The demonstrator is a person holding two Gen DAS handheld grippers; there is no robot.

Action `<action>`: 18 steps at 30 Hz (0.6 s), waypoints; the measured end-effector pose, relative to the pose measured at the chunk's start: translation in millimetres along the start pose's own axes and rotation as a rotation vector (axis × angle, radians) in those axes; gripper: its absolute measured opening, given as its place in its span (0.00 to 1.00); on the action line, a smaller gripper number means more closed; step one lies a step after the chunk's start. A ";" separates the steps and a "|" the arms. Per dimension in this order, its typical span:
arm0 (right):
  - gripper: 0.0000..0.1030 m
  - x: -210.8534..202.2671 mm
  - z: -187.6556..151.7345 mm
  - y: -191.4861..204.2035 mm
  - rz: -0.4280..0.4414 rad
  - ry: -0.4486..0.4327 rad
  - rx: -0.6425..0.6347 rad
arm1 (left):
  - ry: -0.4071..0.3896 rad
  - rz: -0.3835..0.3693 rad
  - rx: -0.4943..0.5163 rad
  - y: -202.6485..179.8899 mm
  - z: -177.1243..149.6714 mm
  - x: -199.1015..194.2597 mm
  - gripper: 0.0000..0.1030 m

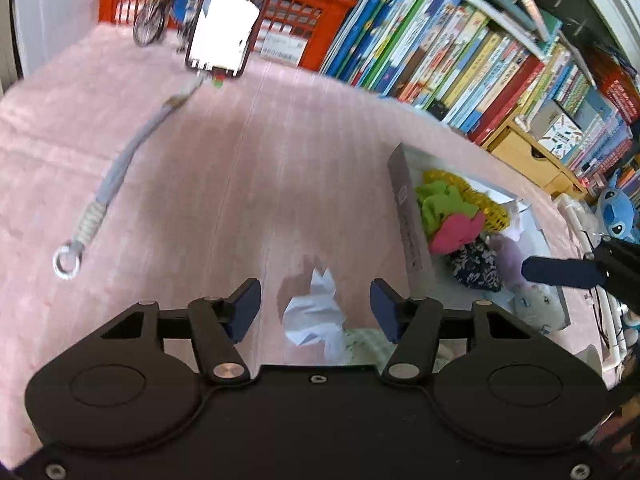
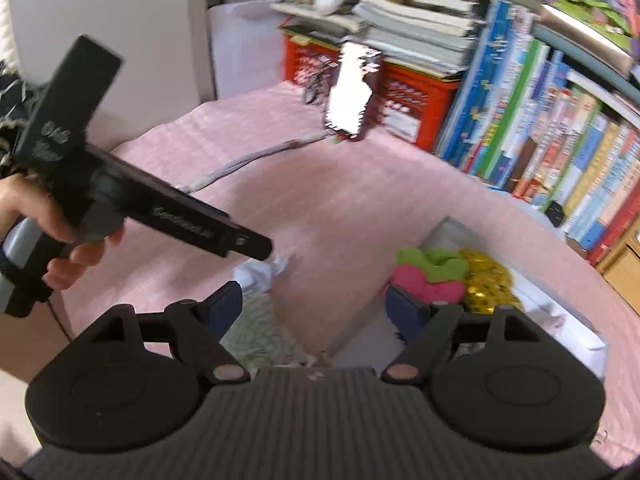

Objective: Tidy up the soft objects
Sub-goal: 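Move the left tool to the white tissue while the right tool reaches the green gingham cloth, then grasp the white tissue with the left tool while the right tool grasps the gingham cloth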

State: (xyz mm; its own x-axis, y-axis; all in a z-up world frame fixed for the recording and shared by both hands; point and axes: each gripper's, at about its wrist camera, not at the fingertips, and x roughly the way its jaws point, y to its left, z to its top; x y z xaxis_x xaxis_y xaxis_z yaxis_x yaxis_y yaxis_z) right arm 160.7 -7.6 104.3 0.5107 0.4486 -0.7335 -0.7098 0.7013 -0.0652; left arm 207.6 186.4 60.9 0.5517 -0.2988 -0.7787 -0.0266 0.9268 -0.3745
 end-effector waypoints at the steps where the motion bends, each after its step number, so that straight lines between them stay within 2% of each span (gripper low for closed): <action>1: 0.84 3.6 0.2 3.6 0.008 0.014 -0.015 | 0.014 -0.004 -0.010 2.7 -1.5 4.5 0.55; 4: 0.84 14.7 -0.1 14.9 0.017 0.053 -0.061 | 0.045 -0.022 -0.029 7.2 -6.2 15.1 0.55; 8: 0.84 29.3 -0.9 28.0 0.030 0.108 -0.110 | 0.072 -0.047 -0.048 9.5 -10.0 25.3 0.50; 13: 0.84 43.9 -3.8 44.8 0.031 0.165 -0.184 | 0.083 -0.063 -0.066 10.7 -11.2 33.4 0.42; 18: 0.84 55.8 -1.9 54.4 0.015 0.212 -0.236 | 0.081 -0.085 -0.087 13.9 -12.6 39.6 0.40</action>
State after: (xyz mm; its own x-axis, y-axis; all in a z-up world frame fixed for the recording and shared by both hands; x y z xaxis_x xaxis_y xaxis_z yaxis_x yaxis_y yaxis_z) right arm 149.6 54.5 58.6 0.4044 0.3150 -0.8586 -0.8221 0.5366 -0.1903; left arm 218.6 184.6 18.5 0.4864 -0.3960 -0.7788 -0.0566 0.8752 -0.4804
